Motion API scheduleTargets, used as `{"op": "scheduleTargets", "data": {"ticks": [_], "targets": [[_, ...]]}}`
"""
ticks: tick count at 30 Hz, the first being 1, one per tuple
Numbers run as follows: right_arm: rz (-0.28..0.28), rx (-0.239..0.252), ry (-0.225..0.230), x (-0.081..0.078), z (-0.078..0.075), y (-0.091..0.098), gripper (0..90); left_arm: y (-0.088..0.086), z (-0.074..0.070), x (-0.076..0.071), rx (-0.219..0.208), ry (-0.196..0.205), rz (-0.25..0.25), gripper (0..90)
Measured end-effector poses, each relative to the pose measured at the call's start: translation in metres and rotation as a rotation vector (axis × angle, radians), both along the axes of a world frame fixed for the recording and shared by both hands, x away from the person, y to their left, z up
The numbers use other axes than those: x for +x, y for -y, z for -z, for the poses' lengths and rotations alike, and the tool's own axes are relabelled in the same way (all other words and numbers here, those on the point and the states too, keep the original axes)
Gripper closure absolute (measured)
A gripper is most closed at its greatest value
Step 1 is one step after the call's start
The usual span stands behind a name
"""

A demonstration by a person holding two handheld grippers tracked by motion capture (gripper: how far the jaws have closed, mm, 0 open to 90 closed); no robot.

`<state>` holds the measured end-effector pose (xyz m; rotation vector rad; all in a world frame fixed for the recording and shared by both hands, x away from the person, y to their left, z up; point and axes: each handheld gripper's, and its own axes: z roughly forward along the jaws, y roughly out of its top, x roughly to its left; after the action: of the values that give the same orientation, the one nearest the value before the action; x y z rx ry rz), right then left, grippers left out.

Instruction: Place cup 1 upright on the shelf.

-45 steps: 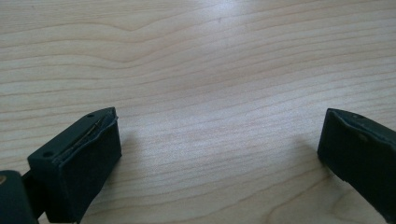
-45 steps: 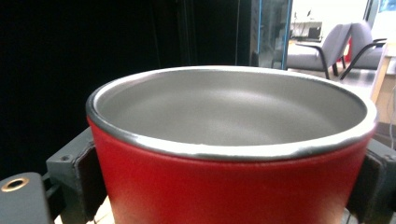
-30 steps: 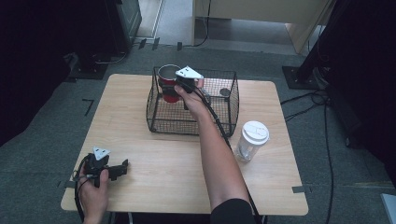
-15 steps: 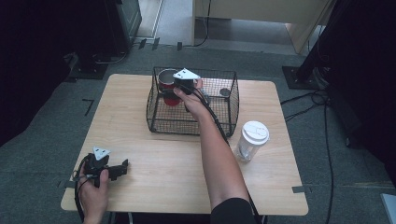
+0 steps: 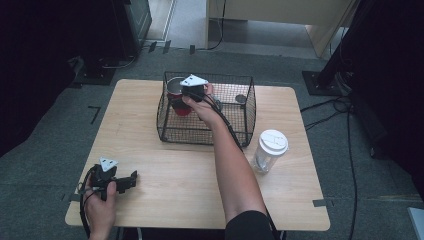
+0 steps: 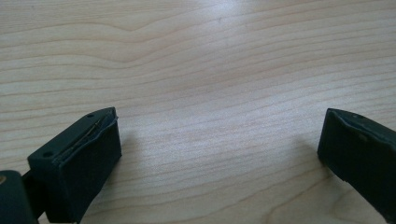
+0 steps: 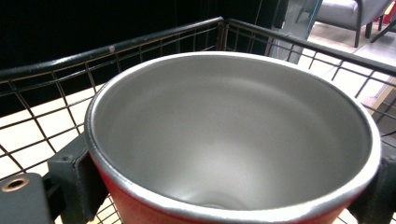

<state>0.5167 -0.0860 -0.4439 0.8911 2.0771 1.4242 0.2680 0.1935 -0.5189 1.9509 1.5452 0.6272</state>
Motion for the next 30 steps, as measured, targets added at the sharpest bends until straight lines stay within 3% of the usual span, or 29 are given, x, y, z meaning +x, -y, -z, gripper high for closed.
{"op": "scheduleTargets", "data": {"ticks": [9, 16, 21, 30], "targets": [[-0.01, -0.041, -0.031, 0.0009, 0.0044, -0.0012, 6.8, 0.0, 0.0, 0.0, 0.0, -0.001, 0.0, 0.0], [-0.015, -0.045, -0.051, 0.0017, 0.0052, 0.0003, 6.8, 0.0, 0.0, 0.0, 0.0, -0.001, 0.0, 0.0], [-0.02, -0.031, -0.09, 0.0025, 0.0062, 0.001, 6.8, 0.0, 0.0, 0.0, 0.0, 0.0, 0.0, 0.0], [0.012, -0.035, -0.123, 0.0024, 0.0045, 0.0012, 6.7, 0.0, 0.0, 0.0, 0.0, 0.0, 0.0, 0.0]]}}
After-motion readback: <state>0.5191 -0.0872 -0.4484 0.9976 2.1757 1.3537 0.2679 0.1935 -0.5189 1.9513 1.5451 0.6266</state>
